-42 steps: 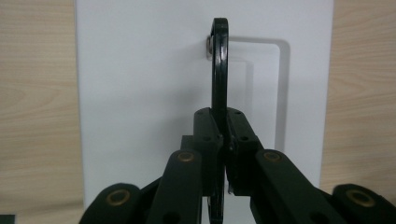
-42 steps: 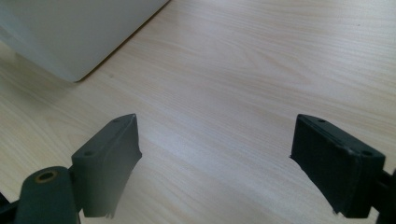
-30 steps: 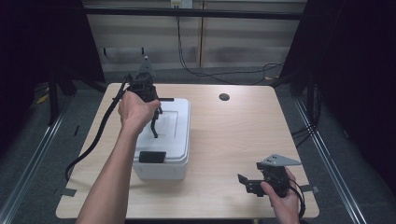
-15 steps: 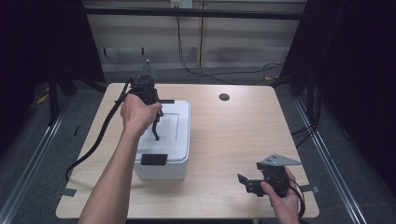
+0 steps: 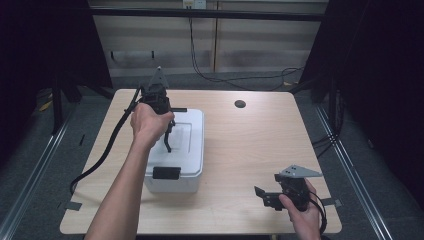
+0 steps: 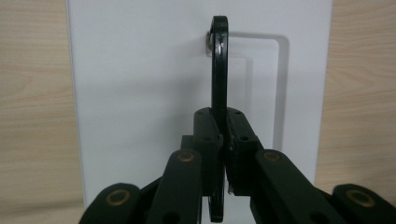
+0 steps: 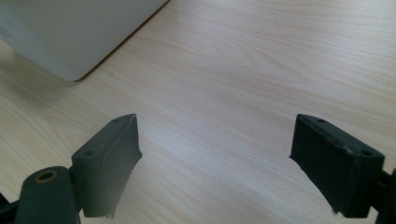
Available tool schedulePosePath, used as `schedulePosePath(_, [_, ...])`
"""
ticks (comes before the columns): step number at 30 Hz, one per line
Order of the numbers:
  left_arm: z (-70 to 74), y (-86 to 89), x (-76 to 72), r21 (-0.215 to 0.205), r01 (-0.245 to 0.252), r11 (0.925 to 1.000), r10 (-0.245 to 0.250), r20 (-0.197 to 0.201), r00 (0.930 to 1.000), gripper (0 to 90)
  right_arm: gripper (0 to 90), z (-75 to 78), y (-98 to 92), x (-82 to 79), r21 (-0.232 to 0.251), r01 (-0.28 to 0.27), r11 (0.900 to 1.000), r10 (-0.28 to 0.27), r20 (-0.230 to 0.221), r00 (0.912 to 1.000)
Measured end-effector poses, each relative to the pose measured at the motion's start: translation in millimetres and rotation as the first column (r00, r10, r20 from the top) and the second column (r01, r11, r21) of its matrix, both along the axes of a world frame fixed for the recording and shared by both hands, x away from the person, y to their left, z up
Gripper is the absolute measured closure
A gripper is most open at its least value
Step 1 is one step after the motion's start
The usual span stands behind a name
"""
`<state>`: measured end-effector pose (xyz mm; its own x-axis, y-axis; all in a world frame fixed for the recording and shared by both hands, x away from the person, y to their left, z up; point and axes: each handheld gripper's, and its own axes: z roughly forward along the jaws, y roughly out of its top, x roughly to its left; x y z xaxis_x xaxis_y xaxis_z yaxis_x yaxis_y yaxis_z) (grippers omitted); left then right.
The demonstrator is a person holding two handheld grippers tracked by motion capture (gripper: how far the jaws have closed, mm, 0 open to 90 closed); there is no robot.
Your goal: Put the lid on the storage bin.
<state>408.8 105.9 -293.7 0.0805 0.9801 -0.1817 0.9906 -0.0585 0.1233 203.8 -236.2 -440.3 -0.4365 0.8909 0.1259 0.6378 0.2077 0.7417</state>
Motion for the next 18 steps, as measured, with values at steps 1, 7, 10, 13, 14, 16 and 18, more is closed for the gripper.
schedulePosePath(1, [-0.3, -0.1, 0.1, 0.0, -0.002, 1.0, 0.002, 0.003, 1.0, 84.8, 15.0, 0.0, 0.0, -0.1, -0.001, -0.001, 1.0, 0.001, 0.0, 1.0])
schedulePosePath(7, [-1.5, 0.9, 0.4, -0.007, 0.003, 1.0, -0.003, 0.01, 0.9999, 84.4, 15.1, 0.1, 0.0, -0.2, -0.001, -0.001, 1.0, 0.001, 0.001, 1.0])
schedulePosePath(10, [-3.0, 1.8, 1.2, -0.021, 0.003, 0.9998, -0.003, 0.014, 0.9999, 83.7, 15.0, 0.0, 0.1, -0.1, -0.001, -0.001, 1.0, 0.001, 0.0, 1.0])
schedulePosePath(13, [-5.8, 3.7, 2.7, -0.023, 0.013, 0.9997, -0.013, 0.012, 0.9998, 82.4, 15.0, -0.1, 0.2, 0.0, -0.001, -0.002, 1.0, 0.002, -0.001, 1.0])
schedulePosePath(14, [-6.6, 4.9, 3.1, -0.026, 0.012, 0.9996, -0.011, 0.012, 0.9999, 81.3, 15.0, -0.1, 0.3, 0.1, -0.002, -0.002, 1.0, 0.002, -0.001, 1.0])
schedulePosePath(16, [-7.6, 7.2, 3.5, -0.022, 0.01, 0.9997, -0.01, 0.015, 0.9998, 79.2, 15.0, -0.2, 0.3, 0.2, -0.003, -0.003, 1.0, 0.003, 0.0, 1.0])
schedulePosePath(18, [-7.4, 9.7, 4.1, -0.019, 0.021, 0.9996, -0.021, 0.014, 0.9997, 77.5, 15.0, -0.3, 0.2, 0.3, -0.002, -0.003, 1.0, 0.003, 0.0, 1.0])
